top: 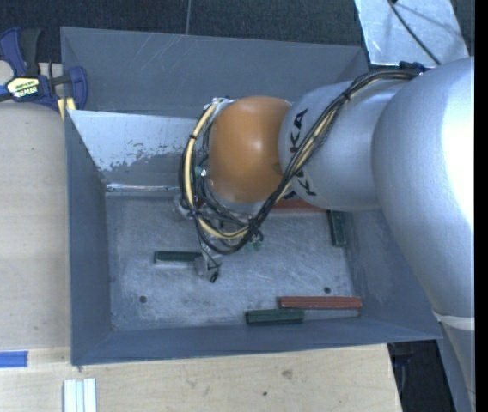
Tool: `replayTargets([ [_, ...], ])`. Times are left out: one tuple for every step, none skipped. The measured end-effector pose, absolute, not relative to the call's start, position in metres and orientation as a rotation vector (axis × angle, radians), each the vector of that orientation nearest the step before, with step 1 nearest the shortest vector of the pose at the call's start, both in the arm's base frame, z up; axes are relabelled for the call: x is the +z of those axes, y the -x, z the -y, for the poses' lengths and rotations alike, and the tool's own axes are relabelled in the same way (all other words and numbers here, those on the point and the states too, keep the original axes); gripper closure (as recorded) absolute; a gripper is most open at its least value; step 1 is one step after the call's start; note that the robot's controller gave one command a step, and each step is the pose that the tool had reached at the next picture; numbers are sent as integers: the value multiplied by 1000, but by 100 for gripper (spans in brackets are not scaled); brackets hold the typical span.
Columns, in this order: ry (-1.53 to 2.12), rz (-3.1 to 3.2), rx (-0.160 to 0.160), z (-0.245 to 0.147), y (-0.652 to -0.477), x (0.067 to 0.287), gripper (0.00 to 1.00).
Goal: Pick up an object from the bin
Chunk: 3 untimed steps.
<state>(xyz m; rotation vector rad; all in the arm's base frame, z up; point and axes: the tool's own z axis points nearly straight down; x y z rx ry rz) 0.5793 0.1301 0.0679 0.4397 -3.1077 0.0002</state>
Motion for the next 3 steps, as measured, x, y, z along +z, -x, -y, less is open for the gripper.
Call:
replayTargets([
  [-439,3118,-4,-132,-582,73,100],
  [-437,3113,-1,-131,-581,70,0],
  [-437,3114,-2,-131,-581,72,100],
])
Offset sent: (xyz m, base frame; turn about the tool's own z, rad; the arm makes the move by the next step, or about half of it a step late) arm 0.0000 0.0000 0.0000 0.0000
